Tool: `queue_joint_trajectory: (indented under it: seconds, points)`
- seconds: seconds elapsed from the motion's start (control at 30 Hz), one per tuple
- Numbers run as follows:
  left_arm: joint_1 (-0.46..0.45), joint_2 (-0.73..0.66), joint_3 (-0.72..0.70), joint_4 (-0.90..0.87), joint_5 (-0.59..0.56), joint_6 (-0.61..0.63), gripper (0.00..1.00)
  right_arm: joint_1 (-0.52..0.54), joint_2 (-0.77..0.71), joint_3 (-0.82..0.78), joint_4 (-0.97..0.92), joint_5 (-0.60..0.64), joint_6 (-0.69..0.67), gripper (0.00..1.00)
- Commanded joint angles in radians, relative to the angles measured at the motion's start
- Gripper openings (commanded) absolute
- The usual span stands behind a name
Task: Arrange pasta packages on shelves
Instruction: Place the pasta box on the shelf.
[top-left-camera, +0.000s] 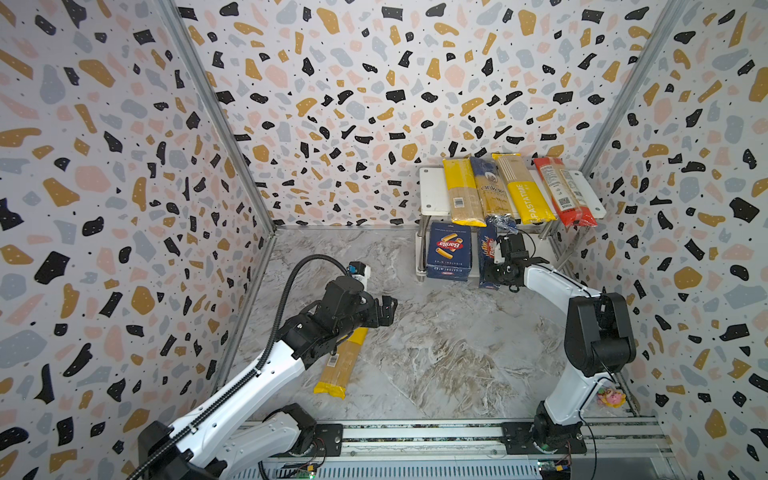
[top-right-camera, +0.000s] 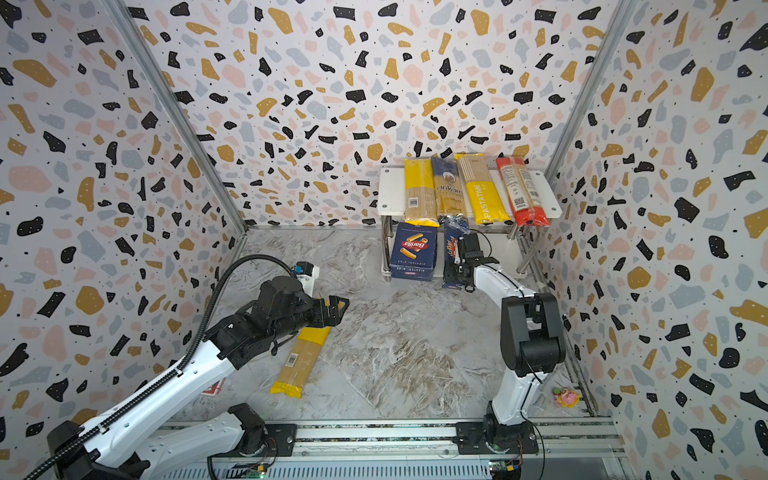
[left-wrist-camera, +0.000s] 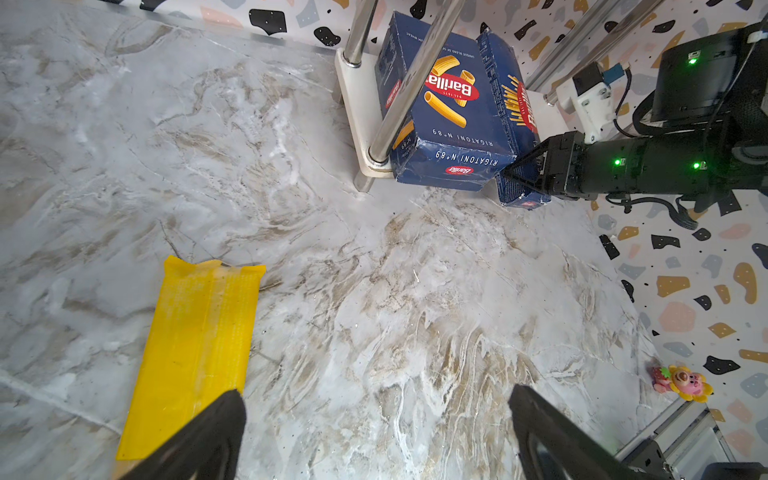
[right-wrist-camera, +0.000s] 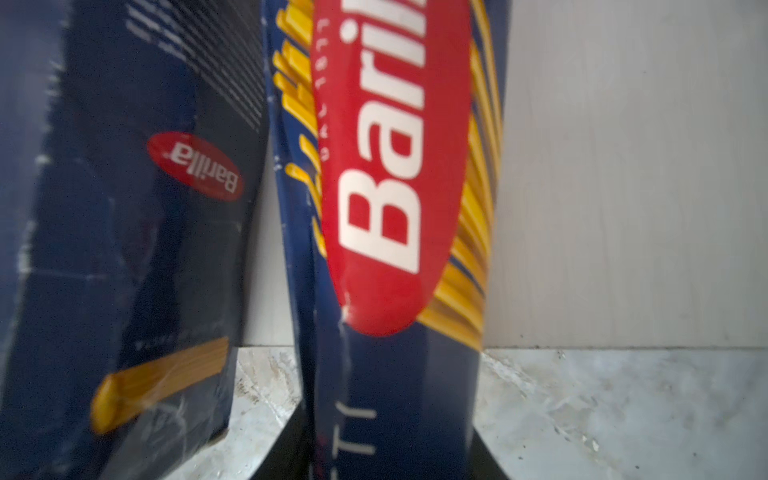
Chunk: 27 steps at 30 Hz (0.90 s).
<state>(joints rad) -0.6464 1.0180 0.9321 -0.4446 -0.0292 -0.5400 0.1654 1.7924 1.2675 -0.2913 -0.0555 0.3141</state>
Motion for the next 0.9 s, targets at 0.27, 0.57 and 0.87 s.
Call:
queue_joint_trajectory:
  seconds: [0.27,0.57,0.87]
  points:
    - [0.02,0.027,-0.032,0.057,0.026,0.011,0.99,-0.012,-0.016,0.083,0.111,-0.034,-0.032,0.7]
    - [0.041,0.013,-0.096,0.032,-0.065,-0.005,0.99,-0.012,-0.149,-0.029,0.073,-0.037,-0.019,0.81]
    - [0.132,0.019,-0.231,0.026,-0.092,-0.065,1.0,0.012,-0.437,-0.266,-0.001,-0.084,0.026,0.83]
